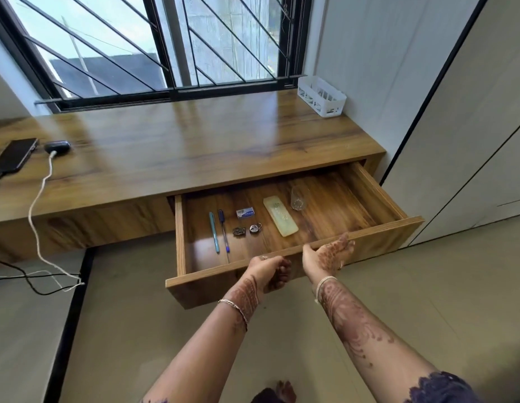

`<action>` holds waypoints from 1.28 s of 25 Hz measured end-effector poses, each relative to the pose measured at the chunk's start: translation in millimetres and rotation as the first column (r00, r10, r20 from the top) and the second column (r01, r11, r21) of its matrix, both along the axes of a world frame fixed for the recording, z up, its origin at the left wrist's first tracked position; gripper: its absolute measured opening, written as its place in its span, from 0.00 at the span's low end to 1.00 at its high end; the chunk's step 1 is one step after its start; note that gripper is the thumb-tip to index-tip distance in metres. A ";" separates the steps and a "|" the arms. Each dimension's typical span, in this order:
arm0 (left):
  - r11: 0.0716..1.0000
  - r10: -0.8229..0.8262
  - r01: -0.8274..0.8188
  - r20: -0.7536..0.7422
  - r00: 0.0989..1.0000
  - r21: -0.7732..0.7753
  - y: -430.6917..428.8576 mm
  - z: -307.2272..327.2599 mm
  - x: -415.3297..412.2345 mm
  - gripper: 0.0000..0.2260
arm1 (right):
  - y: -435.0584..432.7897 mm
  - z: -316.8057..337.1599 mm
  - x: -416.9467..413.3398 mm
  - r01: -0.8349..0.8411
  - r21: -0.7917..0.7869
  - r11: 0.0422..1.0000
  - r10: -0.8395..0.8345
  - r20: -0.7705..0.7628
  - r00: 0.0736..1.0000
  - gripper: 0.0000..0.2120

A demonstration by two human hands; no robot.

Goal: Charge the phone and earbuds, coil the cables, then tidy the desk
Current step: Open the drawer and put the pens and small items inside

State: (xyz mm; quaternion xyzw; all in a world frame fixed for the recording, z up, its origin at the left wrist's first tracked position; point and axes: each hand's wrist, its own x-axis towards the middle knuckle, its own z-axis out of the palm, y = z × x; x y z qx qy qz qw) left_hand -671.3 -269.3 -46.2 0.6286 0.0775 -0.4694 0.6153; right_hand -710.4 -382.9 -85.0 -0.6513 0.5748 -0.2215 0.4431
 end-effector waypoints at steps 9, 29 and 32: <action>0.943 0.251 -0.308 -0.346 0.904 -0.122 5.1 8.1 15.0 0.06 | 1.6 0.1 20.6 0.046 0.345 0.937 -0.122 0.204 0.971 0.36; 0.685 0.670 -0.722 -0.301 0.679 -0.103 -101.2 2.6 207.9 0.10 | -99.3 24.7 223.9 -0.169 0.571 0.804 -0.045 0.341 0.939 0.17; 0.638 0.722 -0.767 -0.290 0.628 -0.072 -113.3 1.5 214.7 0.11 | -95.1 21.6 239.6 -0.143 0.591 0.794 -0.088 0.345 0.935 0.24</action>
